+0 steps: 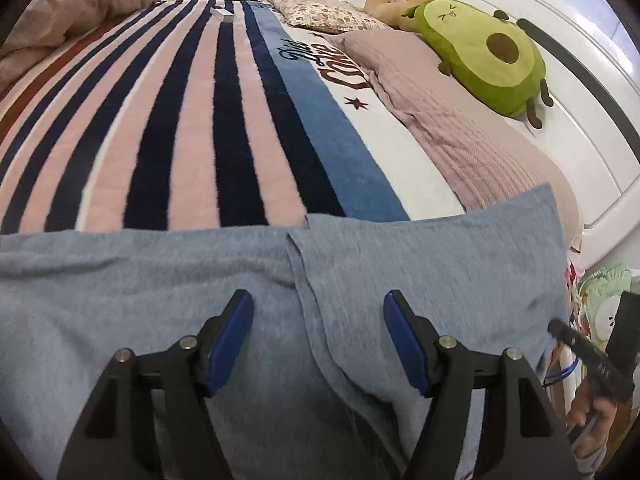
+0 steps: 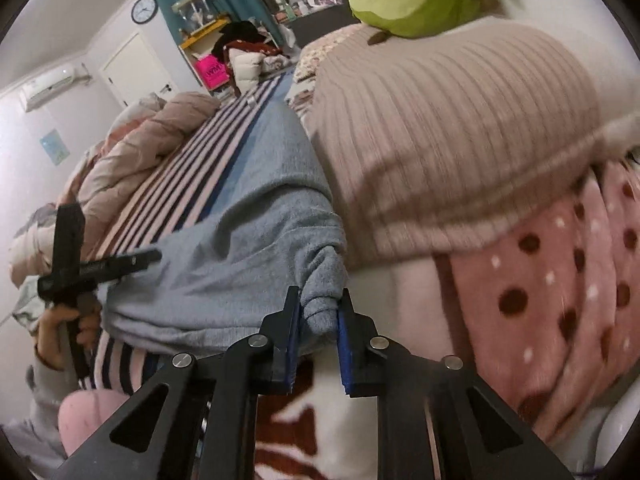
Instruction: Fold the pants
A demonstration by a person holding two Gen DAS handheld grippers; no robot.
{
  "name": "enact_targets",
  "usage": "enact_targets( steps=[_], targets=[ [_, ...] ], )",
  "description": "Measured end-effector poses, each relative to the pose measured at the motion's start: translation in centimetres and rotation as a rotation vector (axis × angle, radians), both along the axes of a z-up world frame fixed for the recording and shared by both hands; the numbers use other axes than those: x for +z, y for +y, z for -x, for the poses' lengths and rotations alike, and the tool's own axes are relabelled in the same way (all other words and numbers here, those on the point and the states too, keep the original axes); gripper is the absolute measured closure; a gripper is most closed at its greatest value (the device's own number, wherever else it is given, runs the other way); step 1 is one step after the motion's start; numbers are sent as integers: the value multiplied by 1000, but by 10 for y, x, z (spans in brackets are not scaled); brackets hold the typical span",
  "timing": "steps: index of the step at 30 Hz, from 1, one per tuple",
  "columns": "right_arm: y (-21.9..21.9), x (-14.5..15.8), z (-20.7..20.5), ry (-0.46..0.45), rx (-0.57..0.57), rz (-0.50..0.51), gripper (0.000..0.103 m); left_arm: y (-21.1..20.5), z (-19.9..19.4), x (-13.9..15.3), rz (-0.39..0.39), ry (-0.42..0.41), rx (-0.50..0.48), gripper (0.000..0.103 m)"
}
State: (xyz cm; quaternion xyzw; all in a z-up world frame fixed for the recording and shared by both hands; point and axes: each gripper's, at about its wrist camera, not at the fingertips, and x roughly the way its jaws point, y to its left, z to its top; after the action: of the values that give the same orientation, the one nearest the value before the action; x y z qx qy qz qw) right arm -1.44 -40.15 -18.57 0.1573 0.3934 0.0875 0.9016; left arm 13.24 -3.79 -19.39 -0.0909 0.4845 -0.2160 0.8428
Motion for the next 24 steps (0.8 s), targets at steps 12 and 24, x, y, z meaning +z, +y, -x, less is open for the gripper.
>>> enact_targets(
  steps=[12, 24],
  targets=[
    [13, 15, 2, -19, 12, 25, 91, 7, 10, 17, -58, -76, 9, 95],
    [10, 26, 19, -46, -30, 44, 59, 114, 77, 49, -107, -142, 243, 39]
  ],
)
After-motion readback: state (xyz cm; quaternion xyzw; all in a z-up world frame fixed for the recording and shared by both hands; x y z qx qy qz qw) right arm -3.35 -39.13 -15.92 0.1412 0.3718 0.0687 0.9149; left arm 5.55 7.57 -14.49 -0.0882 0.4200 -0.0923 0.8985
